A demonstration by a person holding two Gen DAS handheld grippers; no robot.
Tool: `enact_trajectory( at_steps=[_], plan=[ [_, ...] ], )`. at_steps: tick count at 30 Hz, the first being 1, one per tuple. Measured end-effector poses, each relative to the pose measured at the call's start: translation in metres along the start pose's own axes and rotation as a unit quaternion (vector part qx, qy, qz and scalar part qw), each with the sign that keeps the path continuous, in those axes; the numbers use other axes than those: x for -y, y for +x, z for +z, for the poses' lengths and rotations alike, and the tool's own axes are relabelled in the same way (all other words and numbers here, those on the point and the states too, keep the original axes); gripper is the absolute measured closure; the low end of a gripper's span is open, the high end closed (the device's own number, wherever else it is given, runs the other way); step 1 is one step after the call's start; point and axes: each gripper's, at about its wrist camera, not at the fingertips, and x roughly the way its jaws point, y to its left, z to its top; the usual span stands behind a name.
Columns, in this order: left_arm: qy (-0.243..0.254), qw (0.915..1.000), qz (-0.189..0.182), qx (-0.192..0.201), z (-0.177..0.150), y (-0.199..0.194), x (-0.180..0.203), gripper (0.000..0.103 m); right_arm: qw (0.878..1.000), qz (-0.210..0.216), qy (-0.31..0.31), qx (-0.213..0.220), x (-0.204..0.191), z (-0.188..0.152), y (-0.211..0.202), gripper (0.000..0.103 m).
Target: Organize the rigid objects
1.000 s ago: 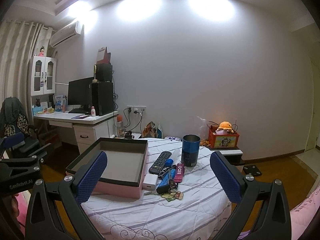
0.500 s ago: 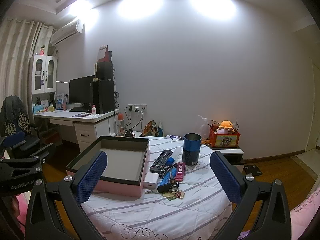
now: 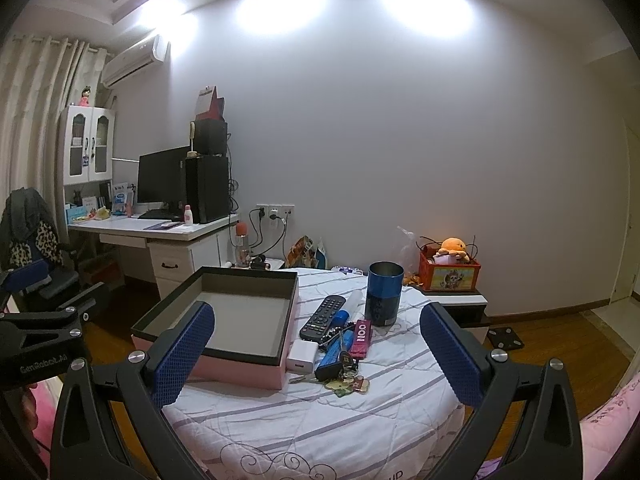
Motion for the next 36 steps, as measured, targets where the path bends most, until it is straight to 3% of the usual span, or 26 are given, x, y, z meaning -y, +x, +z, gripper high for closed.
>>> enact_trajectory(
  at_steps=[23,36],
  plan=[
    [-0.002,0.9999,0.001,-0.013,-0.006,0.007,-0.005,0.000,1.000,0.000,-0.007,-0.015,-0.004,-0.003,0.006,0.000],
    [-0.006,0.9973,0.007,-0.072,-0.016,0.065,0.013,0.000,0.999,-0.007,0.006,-0.050,0.005,-0.019,0.042,0.000]
  ],
)
